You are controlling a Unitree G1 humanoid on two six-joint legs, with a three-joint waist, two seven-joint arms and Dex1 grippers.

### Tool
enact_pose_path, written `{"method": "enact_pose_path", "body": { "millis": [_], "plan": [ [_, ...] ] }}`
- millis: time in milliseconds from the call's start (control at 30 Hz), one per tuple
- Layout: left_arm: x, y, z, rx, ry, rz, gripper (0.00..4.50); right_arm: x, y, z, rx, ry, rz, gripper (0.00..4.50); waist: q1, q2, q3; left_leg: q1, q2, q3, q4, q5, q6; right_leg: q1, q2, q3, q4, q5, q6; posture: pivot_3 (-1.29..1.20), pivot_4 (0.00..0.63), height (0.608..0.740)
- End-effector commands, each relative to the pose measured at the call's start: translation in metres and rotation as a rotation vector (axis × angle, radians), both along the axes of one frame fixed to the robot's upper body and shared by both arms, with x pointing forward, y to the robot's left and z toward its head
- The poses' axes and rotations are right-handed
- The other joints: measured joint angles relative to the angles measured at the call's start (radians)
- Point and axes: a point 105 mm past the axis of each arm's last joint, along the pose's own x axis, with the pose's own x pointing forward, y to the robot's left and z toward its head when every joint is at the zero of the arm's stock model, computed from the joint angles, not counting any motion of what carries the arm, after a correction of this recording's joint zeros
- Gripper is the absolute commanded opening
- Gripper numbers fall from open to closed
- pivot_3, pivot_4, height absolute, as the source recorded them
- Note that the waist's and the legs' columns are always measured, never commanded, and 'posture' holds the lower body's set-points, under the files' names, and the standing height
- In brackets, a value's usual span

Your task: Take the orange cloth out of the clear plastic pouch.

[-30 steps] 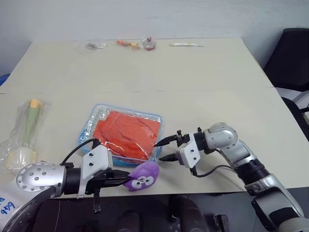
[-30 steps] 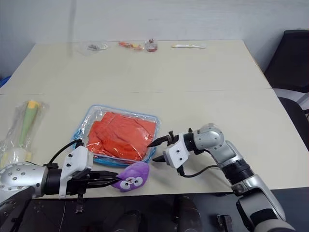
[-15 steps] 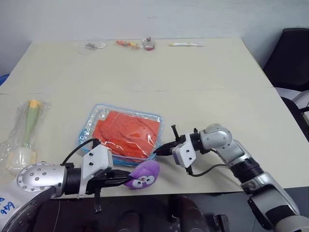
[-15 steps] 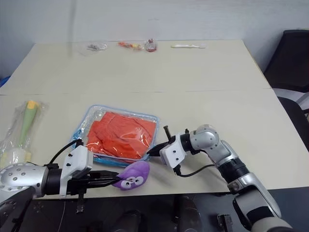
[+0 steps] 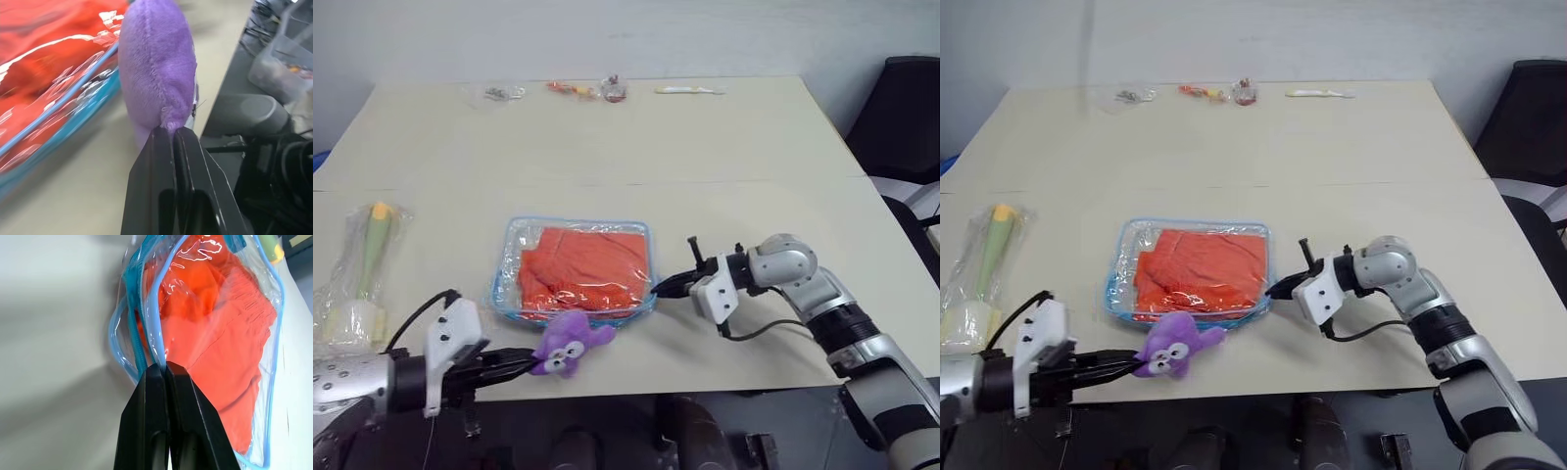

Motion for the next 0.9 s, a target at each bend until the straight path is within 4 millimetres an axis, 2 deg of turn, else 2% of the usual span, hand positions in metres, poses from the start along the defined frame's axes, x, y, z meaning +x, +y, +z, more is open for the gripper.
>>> {"method": "enact_pose_path", "body": {
  "millis": [33,200,333,400,533,733,900],
  "plan": [
    [0.001,0.015,0.005,0.028,-0.041,0.051,0.00,0.006,-0.014,0.011,0.015,-0.046,-0.028,0.02,0.000,0.000,0.000,0.000,0.000,0.000,0.000,0.000,0.000,0.000,0.000,0.000,0.000,0.000,0.000,0.00,0.150,0.740],
    [0.005,0.045,0.008,0.045,-0.069,0.171,0.00,0.011,-0.032,0.011,-0.034,-0.102,-0.035,0.02,0.000,0.000,0.000,0.000,0.000,0.000,0.000,0.000,0.000,0.000,0.000,0.000,0.000,0.000,0.000,0.00,0.150,0.740],
    [0.012,0.082,0.024,0.062,-0.115,0.293,0.00,0.016,-0.053,0.013,-0.076,-0.120,-0.062,0.02,-0.002,0.000,0.000,0.000,0.001,0.000,0.000,0.000,0.000,0.000,0.000,-0.005,-0.001,0.000,0.000,0.00,0.150,0.740],
    [0.017,0.093,0.030,0.061,-0.139,0.325,0.00,0.018,-0.058,0.015,-0.080,-0.122,-0.071,0.02,-0.002,0.000,0.000,0.000,0.001,0.000,0.000,0.000,0.000,0.000,0.000,-0.009,0.000,0.000,-0.001,0.00,0.150,0.740],
    [0.029,0.101,0.034,0.080,-0.171,0.352,0.00,0.022,-0.057,0.016,-0.070,-0.123,-0.078,0.02,-0.005,0.000,0.000,0.000,0.004,0.001,0.000,0.000,0.001,0.000,0.000,-0.009,0.000,0.000,-0.001,0.00,0.150,0.740],
    [0.031,0.103,0.028,0.113,-0.167,0.348,0.00,0.024,-0.056,0.015,-0.060,-0.129,-0.079,0.02,-0.016,0.000,0.000,0.000,0.007,0.001,-0.001,-0.001,0.000,-0.001,0.000,-0.009,-0.001,0.000,-0.001,0.00,0.150,0.740],
    [0.035,0.128,0.034,0.139,-0.190,0.432,0.00,0.026,-0.064,0.015,-0.080,-0.142,-0.101,0.02,-0.015,0.000,0.000,0.000,0.007,0.001,-0.001,-0.001,0.000,-0.001,0.000,-0.009,0.000,0.000,-0.001,0.00,0.150,0.740]
  ]
}}
